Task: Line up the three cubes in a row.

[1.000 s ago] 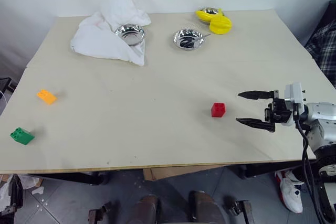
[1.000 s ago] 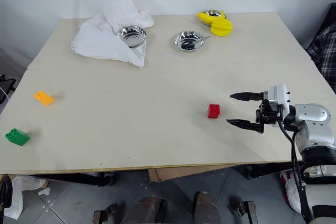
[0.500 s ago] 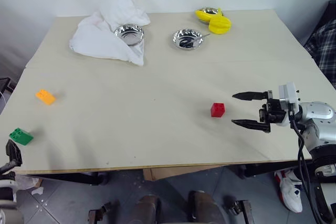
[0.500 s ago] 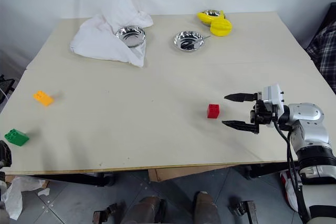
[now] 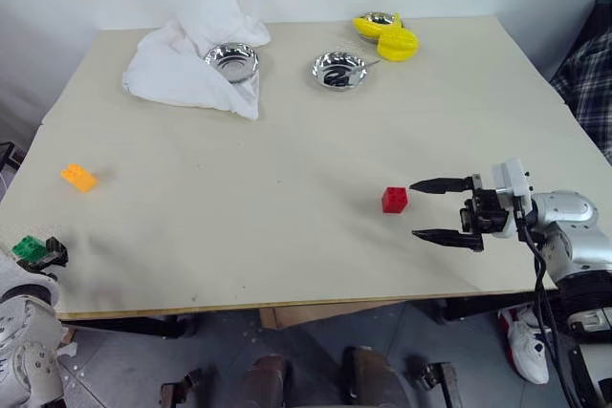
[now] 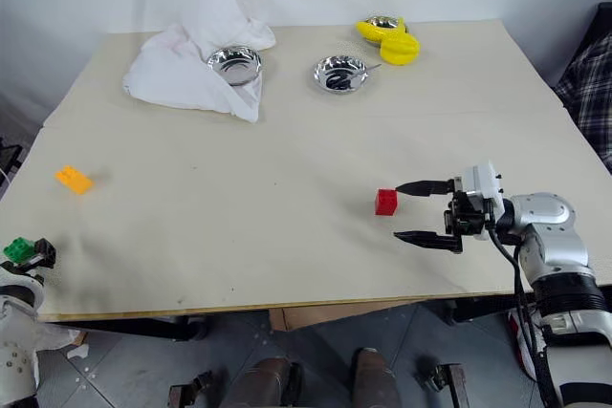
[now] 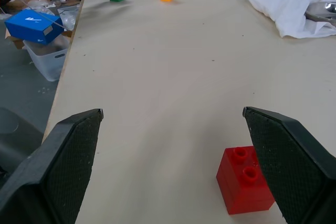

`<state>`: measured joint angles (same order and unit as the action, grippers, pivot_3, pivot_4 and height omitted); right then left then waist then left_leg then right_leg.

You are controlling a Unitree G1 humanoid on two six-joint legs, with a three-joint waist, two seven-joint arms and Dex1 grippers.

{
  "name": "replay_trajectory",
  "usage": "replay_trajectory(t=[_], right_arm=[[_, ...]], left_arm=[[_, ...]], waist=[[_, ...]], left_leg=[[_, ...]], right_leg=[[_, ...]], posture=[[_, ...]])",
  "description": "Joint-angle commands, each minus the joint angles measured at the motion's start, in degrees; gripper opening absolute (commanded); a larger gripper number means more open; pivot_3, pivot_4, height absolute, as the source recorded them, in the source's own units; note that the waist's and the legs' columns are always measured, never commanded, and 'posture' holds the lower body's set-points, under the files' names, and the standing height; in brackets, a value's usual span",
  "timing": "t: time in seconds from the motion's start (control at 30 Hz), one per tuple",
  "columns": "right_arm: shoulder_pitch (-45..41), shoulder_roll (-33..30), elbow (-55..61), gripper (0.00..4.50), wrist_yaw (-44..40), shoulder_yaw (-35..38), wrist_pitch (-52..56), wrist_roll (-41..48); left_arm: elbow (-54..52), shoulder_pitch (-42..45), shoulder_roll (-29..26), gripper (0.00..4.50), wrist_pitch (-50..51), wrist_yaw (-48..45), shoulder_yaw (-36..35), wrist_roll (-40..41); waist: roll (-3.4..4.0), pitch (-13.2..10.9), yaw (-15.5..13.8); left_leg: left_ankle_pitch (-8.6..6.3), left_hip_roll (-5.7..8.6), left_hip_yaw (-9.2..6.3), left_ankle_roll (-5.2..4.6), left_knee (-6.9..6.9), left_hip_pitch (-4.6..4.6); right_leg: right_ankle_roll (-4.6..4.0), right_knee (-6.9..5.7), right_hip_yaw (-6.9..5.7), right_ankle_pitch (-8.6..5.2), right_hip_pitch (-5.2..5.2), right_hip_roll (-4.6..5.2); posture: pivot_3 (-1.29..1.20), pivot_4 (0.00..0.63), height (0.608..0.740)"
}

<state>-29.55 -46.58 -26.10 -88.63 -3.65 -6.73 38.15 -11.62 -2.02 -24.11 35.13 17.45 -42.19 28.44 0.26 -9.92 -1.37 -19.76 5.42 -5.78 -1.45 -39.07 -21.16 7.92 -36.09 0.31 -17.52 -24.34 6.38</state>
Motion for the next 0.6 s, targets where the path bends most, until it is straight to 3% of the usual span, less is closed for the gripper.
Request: replay_trajectory(t=[0.03, 0.33, 0.47, 0.6], right_arm=[[0.69, 0.45, 2.66, 4.50, -3.87, 2.65, 1.14, 0.21], [2.79, 0.73, 3.17, 4.50, -3.87, 4.08, 1.38, -1.15], [4.19, 0.30, 2.68, 4.50, -3.68, 6.13, 0.41, -1.85], [7.36, -1.15, 3.32, 4.50, -2.99, 10.06, -0.83, -2.22]], left_arm=[[1.31, 1.93, -1.35, 4.08, -0.46, -0.73, -0.40, -1.73], [5.50, 4.92, -1.99, 1.47, -0.52, -2.09, -0.39, -4.25], [4.41, 4.35, -2.79, 1.48, -6.55, -10.74, 0.63, -3.01], [-1.01, 2.23, -8.77, 1.48, -16.28, -39.09, 7.61, 2.34]], waist=[[0.00, 0.00, -0.02], [-0.03, 0.02, -0.01], [-0.03, 0.02, -0.03], [-0.10, 0.03, -0.34]], left_leg=[[0.00, 0.00, 0.00, 0.00, 0.00, 0.01], [0.00, 0.00, 0.00, 0.00, -0.01, 0.00], [0.00, 0.00, 0.00, 0.00, -0.01, -0.01], [0.00, 0.00, -0.09, 0.01, -0.04, -0.05]], right_leg=[[0.00, -0.01, 0.00, 0.00, 0.00, 0.00], [0.01, -0.02, -0.01, 0.00, 0.00, 0.00], [0.01, -0.01, -0.01, 0.01, -0.01, 0.01], [-0.01, 0.03, -0.11, 0.01, 0.04, 0.05]], posture=[[0.00, 0.150, 0.740], [0.00, 0.150, 0.740], [0.00, 0.150, 0.740], [0.00, 0.150, 0.740]])
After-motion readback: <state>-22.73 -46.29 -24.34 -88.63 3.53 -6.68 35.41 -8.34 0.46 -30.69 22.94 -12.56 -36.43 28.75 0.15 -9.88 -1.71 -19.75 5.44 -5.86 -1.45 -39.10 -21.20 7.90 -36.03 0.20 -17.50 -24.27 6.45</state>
